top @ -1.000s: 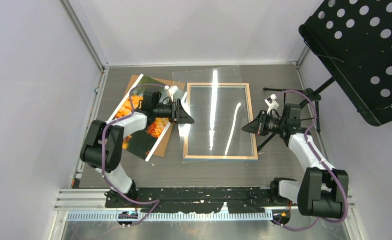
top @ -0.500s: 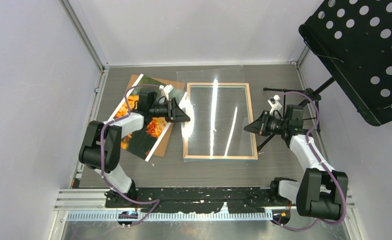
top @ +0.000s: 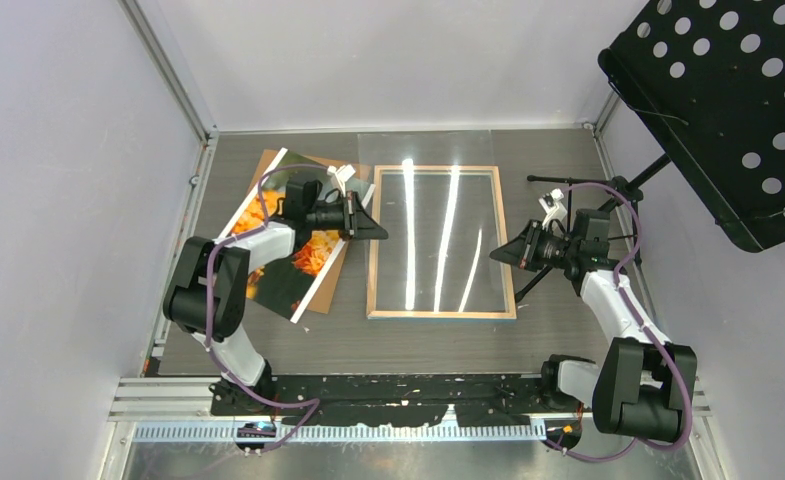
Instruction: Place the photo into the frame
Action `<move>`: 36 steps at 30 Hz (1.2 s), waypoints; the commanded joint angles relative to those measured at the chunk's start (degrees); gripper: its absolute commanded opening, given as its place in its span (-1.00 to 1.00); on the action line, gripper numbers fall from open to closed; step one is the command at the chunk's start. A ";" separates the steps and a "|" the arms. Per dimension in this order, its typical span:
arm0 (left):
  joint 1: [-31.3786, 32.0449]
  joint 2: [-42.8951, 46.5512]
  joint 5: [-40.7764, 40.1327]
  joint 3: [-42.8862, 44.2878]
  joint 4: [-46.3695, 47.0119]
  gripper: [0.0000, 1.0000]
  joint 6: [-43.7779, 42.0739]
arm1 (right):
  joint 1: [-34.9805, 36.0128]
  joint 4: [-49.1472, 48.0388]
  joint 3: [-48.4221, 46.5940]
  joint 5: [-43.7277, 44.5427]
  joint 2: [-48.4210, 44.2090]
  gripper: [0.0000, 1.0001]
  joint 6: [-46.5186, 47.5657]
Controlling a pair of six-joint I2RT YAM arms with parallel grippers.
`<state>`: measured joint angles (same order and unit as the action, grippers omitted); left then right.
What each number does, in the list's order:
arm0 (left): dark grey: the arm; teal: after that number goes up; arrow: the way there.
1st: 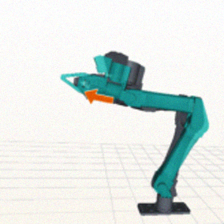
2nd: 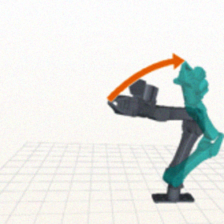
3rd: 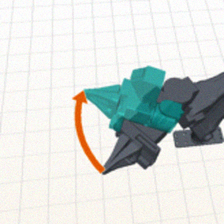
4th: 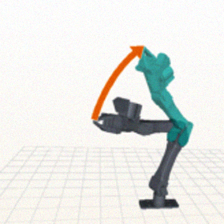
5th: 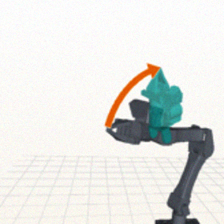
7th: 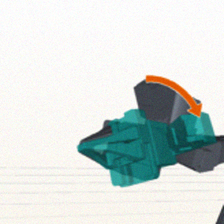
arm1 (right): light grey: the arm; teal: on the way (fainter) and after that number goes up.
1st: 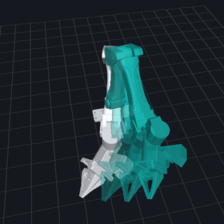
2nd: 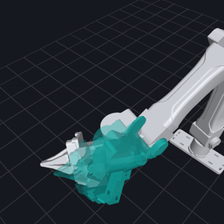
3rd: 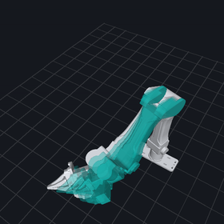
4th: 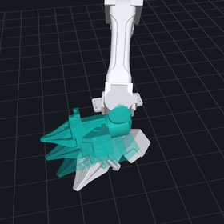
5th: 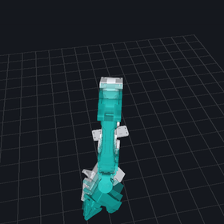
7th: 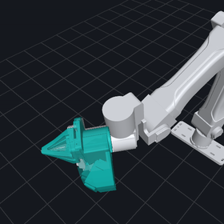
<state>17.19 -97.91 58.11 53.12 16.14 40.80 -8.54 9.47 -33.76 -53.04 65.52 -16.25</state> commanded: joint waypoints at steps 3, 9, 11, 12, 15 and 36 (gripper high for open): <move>0.25 0.01 1.77 1.42 3.41 -1.00 1.00 | -0.07 -2.36 0.24 -0.21 -2.04 -0.87 0.73; -0.43 -2.07 -1.07 9.22 -11.93 -1.00 -5.13 | -0.03 1.44 -0.86 3.00 -2.61 -0.08 3.36; -0.20 -3.49 -2.31 11.04 -14.33 -1.00 -5.92 | -0.04 2.55 -1.21 4.81 -2.67 0.08 4.20; -0.04 -4.22 -3.31 11.71 -15.38 -1.00 -5.74 | -0.06 2.91 -1.55 6.02 -2.52 0.12 4.74; 1.35 -6.96 -4.61 14.34 -17.10 -1.00 -5.79 | -0.08 4.04 -2.25 7.84 -1.90 0.14 5.62; 3.65 -10.17 -2.32 14.09 -2.03 -1.00 12.99 | -0.37 5.42 -3.51 9.80 -4.01 0.07 6.65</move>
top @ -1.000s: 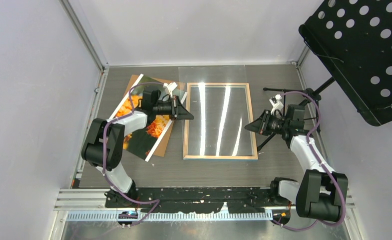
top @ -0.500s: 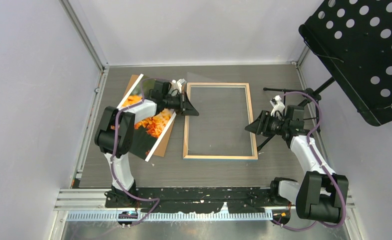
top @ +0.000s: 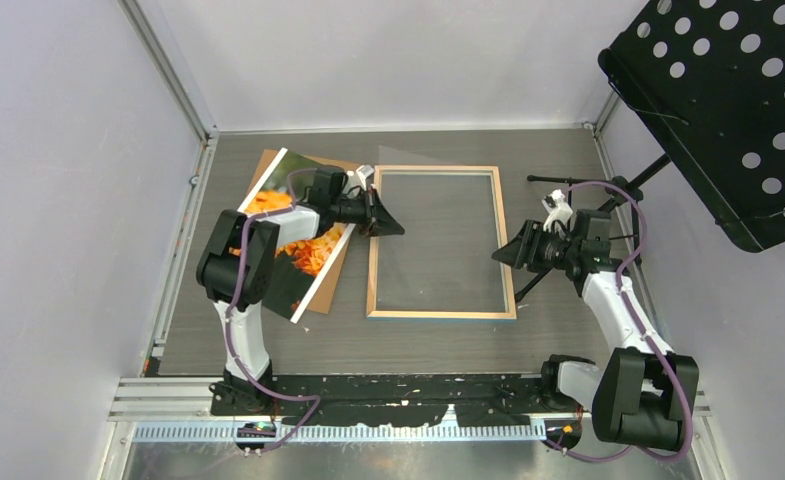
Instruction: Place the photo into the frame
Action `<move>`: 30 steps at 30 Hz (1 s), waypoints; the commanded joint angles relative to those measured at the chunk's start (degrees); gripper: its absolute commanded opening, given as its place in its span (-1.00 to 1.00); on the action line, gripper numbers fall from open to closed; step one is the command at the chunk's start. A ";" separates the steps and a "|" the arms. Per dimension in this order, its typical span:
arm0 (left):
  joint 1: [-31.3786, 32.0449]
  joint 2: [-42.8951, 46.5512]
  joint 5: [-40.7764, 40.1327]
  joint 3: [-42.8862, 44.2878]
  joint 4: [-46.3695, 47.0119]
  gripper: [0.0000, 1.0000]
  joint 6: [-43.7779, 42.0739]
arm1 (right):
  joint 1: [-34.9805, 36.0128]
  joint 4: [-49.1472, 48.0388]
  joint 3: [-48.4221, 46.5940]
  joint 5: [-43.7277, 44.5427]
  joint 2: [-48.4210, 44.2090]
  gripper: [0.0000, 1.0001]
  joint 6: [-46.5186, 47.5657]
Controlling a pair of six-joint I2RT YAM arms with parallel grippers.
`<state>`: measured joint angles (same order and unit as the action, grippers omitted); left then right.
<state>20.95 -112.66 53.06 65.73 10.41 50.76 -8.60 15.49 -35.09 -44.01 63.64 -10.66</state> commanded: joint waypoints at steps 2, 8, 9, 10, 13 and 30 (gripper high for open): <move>-0.27 5.40 3.12 2.08 3.71 -1.00 4.16 | -0.31 -0.29 -2.21 1.26 -2.55 0.08 1.33; -0.38 6.67 5.25 2.12 9.74 -1.00 12.43 | -0.62 0.41 -2.51 2.82 -3.59 0.12 2.46; -0.41 6.82 5.48 1.92 10.88 -1.00 13.77 | -0.76 0.42 -2.61 2.89 -3.69 0.13 2.47; -0.39 6.98 5.73 1.81 11.91 -1.00 14.77 | -0.87 0.53 -2.79 2.90 -3.87 0.13 2.48; -0.38 7.26 6.24 1.37 15.46 -1.00 18.32 | -1.68 0.84 -3.40 2.67 -4.07 0.13 2.36; 1.52 6.15 7.36 2.77 22.90 -1.00 20.56 | -4.70 1.39 -4.32 1.41 -6.25 0.12 2.48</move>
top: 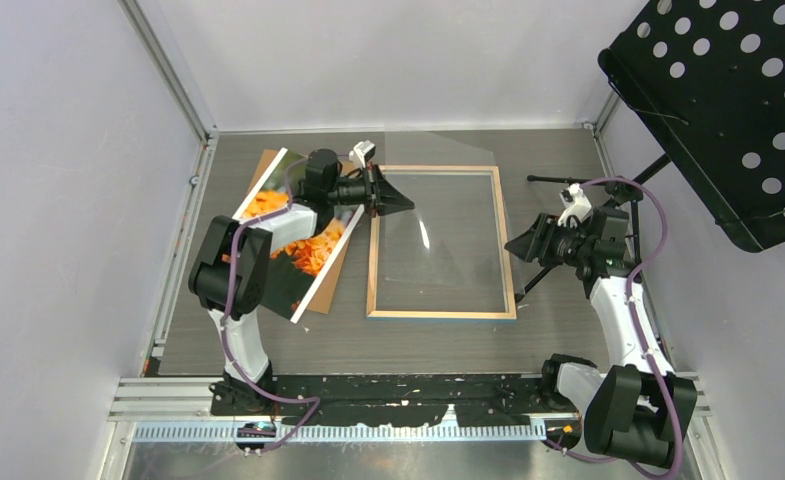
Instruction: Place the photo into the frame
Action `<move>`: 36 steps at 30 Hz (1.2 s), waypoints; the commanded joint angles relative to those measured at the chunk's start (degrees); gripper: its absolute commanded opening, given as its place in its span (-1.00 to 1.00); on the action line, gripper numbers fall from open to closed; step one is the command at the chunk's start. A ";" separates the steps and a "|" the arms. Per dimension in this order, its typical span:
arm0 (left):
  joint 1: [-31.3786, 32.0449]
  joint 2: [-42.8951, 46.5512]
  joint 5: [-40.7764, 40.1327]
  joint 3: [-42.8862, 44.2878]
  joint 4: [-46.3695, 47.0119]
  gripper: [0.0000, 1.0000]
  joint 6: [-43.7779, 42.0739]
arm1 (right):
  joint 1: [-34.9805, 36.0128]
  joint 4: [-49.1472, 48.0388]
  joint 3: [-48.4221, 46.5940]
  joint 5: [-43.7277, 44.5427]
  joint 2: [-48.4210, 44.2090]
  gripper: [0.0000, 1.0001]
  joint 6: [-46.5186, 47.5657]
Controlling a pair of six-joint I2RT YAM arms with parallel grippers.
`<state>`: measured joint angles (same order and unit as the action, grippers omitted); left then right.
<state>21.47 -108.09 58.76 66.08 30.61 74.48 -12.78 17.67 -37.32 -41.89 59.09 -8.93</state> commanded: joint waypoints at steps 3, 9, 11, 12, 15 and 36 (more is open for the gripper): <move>1.19 -0.58 1.15 3.17 1.57 -1.00 -5.08 | -0.75 -0.87 -1.83 -0.91 -2.13 0.12 0.78; 1.20 -4.16 -0.21 2.73 1.44 -1.00 -7.17 | -1.05 -0.87 -1.47 -1.20 -2.55 0.12 0.86; 1.33 -5.24 -0.23 2.35 1.49 -1.00 -7.75 | -1.08 -0.88 -1.45 -1.29 -2.57 0.12 0.85; 1.35 -5.81 -0.15 2.15 1.27 -1.00 -8.14 | -1.10 -0.88 -1.38 -1.27 -2.58 0.12 0.84; 1.38 -7.45 -0.23 1.43 -0.06 -1.00 -9.70 | -1.15 -0.97 -1.30 -1.36 -2.60 0.13 0.76; 1.14 -8.51 -2.20 1.23 -11.17 -1.00 -20.40 | -1.37 -0.71 -0.76 -1.68 -3.61 0.13 0.85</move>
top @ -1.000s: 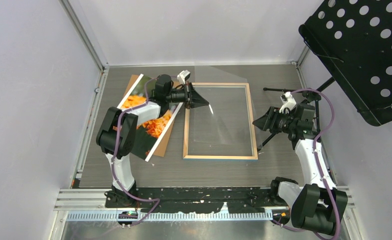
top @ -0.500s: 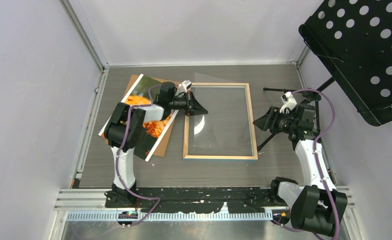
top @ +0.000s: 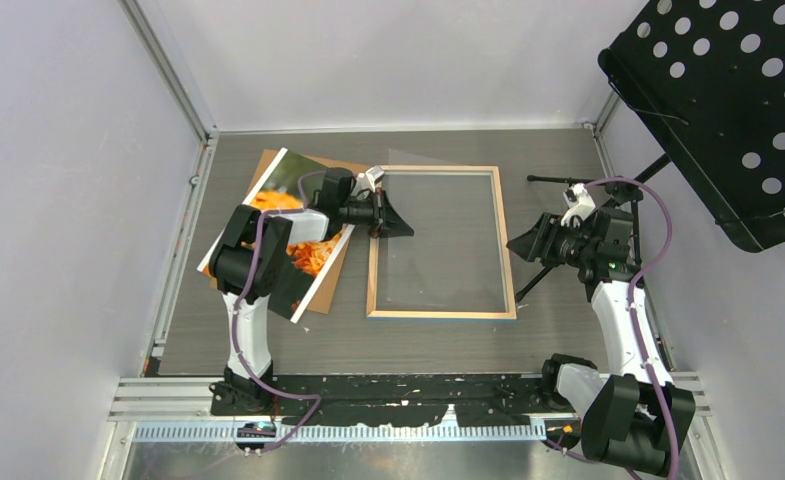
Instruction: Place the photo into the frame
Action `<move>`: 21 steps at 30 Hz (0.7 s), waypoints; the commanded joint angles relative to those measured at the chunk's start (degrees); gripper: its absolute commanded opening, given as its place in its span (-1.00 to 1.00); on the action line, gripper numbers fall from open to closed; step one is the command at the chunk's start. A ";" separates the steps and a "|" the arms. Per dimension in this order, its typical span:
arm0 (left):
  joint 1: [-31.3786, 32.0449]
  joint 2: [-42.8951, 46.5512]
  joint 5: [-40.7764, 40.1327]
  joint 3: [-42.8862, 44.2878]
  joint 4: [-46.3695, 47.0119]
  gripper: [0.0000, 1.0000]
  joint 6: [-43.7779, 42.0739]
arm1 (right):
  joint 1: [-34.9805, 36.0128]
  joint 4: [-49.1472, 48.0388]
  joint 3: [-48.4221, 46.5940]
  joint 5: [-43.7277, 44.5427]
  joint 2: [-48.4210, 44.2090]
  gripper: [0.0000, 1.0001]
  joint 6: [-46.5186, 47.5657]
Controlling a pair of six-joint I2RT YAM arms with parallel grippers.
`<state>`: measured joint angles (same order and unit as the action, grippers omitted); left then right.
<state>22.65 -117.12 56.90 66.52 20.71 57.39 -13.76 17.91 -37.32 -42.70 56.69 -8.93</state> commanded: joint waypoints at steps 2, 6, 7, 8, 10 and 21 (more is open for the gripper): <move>-0.22 0.49 -0.65 0.84 -1.86 -1.00 -3.89 | -0.41 -0.95 -0.75 -0.91 -1.22 0.12 0.84; -0.81 0.34 -1.12 1.01 -2.28 -1.00 -4.49 | -0.42 -0.95 -0.82 -0.93 -1.15 0.12 0.81; -0.93 0.23 -1.23 1.05 -2.38 -1.00 -4.66 | -0.40 -0.95 -0.82 -0.91 -1.10 0.12 0.83; -1.01 0.20 -1.24 1.20 -3.08 -1.00 -5.07 | -0.44 -0.95 -0.82 -0.90 -1.02 0.12 0.84; -1.11 0.21 -1.46 1.48 -4.12 -1.00 -5.99 | -0.40 -0.95 -0.82 -0.90 -0.97 0.12 0.84; -1.47 0.01 -2.22 2.04 -7.02 -1.00 -8.74 | -0.42 -0.84 -0.87 -0.21 -0.55 0.13 1.54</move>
<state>21.61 -117.16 54.89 66.57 14.20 50.89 -13.93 18.06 -37.32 -42.70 56.69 -8.84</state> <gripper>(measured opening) 0.001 0.564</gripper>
